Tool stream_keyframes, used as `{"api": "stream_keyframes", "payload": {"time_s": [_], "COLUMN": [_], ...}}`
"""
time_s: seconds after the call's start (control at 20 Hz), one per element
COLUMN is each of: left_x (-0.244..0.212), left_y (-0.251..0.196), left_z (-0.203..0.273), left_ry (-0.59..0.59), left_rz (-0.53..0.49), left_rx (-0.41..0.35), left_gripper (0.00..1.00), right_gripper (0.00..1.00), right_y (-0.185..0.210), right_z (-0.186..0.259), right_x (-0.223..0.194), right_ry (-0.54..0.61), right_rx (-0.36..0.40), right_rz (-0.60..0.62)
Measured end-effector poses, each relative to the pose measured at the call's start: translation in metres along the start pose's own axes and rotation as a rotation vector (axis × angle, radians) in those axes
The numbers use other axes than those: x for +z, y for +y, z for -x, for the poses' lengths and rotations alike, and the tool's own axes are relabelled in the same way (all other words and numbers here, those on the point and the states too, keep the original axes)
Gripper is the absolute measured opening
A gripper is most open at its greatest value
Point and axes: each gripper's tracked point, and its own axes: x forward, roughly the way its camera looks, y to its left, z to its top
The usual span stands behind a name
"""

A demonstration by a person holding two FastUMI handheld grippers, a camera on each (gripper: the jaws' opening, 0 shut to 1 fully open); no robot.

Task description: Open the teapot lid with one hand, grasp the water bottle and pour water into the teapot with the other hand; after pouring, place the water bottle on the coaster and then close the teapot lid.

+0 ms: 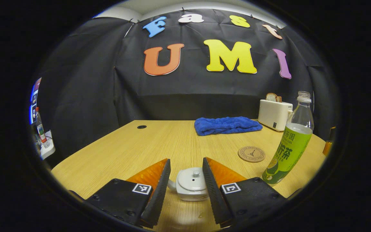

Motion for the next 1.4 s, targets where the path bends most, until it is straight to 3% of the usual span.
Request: {"api": "stream_keyframes", "payload": {"time_s": [0.05, 0.1, 0.2, 0.45, 0.8, 1.1, 1.4], "left_x": [-0.001, 0.001, 0.001, 0.005, 0.023, 0.041, 0.063], "left_y": [-0.004, -0.005, -0.004, -0.006, 0.002, 0.023, 0.047], "left_z": [-0.001, -0.001, -0.002, 0.002, 0.011, 0.028, 0.051], "left_ry": [0.004, -0.003, -0.01, -0.023, -0.061, -0.057, -0.081], "left_rz": [0.004, 0.003, -0.004, 0.015, 0.072, 0.181, 0.155], "left_rx": [-0.016, -0.02, -0.021, -0.047, -0.071, -0.073, -0.052], "left_gripper": [0.63, 0.5, 0.34, 0.07, 0.04, 0.05, 0.05], "right_gripper": [0.96, 0.96, 0.96, 0.96, 0.96, 0.96, 0.97], "right_y": [0.0, 0.001, 0.005, 0.023, 0.034, 0.059, 0.089], "right_z": [-0.001, -0.003, -0.006, -0.007, -0.016, -0.024, -0.055], "right_x": [-0.001, -0.003, -0.006, -0.007, -0.014, 0.001, 0.013], "right_ry": [0.003, 0.009, 0.021, 0.0, -0.015, -0.078, -0.107], "right_rx": [-0.001, 0.0, 0.007, 0.064, 0.097, 0.158, 0.181], "right_rz": [-0.001, -0.002, -0.005, -0.025, -0.097, -0.104, -0.111]}}
